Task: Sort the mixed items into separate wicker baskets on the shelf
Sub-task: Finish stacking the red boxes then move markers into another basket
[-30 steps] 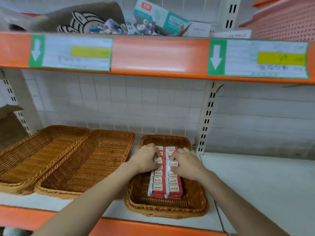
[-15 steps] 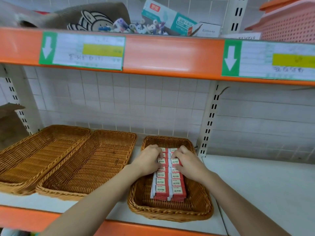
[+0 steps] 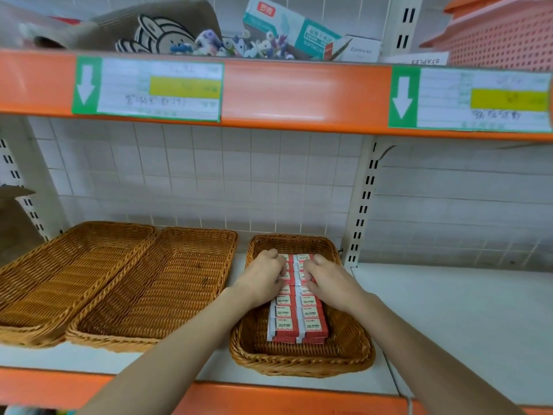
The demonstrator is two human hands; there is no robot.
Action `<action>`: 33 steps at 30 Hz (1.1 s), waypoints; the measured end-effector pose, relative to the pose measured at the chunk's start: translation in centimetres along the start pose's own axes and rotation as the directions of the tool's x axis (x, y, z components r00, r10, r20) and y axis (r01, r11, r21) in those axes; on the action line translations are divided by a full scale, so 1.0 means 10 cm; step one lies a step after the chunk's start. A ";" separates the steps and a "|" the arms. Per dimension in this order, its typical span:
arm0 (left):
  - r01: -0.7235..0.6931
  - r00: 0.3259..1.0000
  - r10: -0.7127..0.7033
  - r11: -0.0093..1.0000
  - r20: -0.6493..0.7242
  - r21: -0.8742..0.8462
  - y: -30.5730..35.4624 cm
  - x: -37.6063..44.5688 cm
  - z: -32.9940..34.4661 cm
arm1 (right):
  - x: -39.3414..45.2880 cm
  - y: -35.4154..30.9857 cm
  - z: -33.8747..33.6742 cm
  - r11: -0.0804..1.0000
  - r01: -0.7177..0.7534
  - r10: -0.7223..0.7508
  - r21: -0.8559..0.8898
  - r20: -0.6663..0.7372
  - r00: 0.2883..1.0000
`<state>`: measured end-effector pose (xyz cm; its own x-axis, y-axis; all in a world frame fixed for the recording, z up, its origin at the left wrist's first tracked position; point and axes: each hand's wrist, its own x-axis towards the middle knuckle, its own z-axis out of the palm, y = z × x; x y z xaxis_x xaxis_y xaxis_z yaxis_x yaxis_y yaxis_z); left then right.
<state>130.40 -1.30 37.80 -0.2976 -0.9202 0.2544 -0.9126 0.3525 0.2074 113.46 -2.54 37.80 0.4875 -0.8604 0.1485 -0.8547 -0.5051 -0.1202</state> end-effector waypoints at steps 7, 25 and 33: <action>-0.052 0.998 0.048 0.989 0.032 0.141 0.13 -0.12 -0.07 | -0.20 -0.01 -0.05 0.999 0.031 -0.031 -0.024 0.025 0.999; 0.216 0.939 -0.247 0.965 0.241 0.149 1.30 -0.72 0.10 | -1.61 0.32 -0.39 0.997 -0.029 0.007 0.069 0.307 0.952; 0.165 0.948 -0.214 0.963 0.234 0.213 2.07 -0.89 0.07 | -2.14 0.72 -0.55 0.997 -0.066 0.071 -0.026 0.301 0.951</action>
<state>114.00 14.09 39.16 -0.1524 -0.9880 -0.0243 -0.9876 0.1513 0.0407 95.88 12.66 39.16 0.4568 -0.8745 -0.1632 -0.8894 -0.4451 -0.1045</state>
